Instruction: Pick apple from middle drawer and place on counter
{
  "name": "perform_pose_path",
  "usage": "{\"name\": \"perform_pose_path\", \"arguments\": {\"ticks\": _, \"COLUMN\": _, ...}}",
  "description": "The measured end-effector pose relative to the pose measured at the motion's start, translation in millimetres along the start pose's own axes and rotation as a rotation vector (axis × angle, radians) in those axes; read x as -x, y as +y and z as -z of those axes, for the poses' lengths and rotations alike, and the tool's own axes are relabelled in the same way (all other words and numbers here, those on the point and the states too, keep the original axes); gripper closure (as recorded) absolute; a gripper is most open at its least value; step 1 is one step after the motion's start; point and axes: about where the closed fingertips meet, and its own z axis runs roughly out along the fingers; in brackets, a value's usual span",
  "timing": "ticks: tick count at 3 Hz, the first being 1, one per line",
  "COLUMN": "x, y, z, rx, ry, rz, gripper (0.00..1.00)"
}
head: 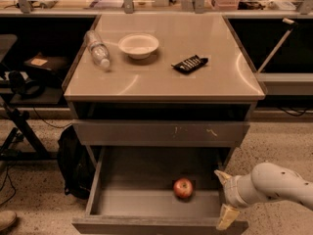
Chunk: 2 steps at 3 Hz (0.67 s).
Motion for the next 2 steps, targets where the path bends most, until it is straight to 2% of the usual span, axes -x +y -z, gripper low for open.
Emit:
{"name": "perform_pose_path", "arguments": {"ticks": 1, "x": 0.1, "y": 0.0, "z": 0.0, "rx": 0.000, "ry": 0.000, "rz": 0.000, "gripper": 0.00}}
{"name": "perform_pose_path", "arguments": {"ticks": 2, "x": 26.8, "y": -6.0, "z": 3.2, "rx": 0.016, "ry": 0.000, "rz": 0.059, "gripper": 0.00}}
